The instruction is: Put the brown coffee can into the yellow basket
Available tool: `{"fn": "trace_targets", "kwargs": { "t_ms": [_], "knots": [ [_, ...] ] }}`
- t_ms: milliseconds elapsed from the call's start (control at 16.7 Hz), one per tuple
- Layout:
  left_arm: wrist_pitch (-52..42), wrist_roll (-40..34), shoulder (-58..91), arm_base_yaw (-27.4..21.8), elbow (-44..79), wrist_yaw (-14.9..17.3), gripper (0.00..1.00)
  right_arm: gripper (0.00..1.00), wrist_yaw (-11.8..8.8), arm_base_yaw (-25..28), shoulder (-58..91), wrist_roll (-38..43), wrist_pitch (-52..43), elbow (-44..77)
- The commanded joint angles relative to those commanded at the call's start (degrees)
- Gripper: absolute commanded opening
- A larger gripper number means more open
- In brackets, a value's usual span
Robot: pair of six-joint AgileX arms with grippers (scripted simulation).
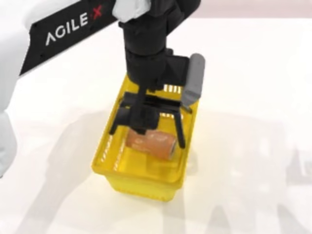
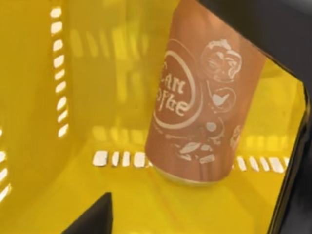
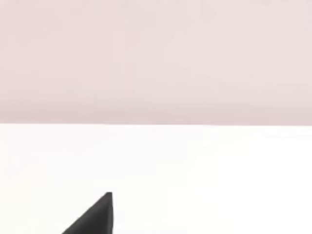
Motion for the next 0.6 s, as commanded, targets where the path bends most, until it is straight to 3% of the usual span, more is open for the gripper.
{"fn": "trace_targets", "kwargs": {
  "t_ms": [360, 600],
  "knots": [
    [2.05, -0.04, -0.25, -0.02, -2.30, 0.00, 1.00, 1.00, 0.00, 0.00, 0.00, 0.00, 0.00, 0.00],
    [2.05, -0.04, -0.25, -0.02, -2.30, 0.00, 0.70, 1.00, 0.00, 0.00, 0.00, 0.00, 0.00, 0.00]
  ]
}}
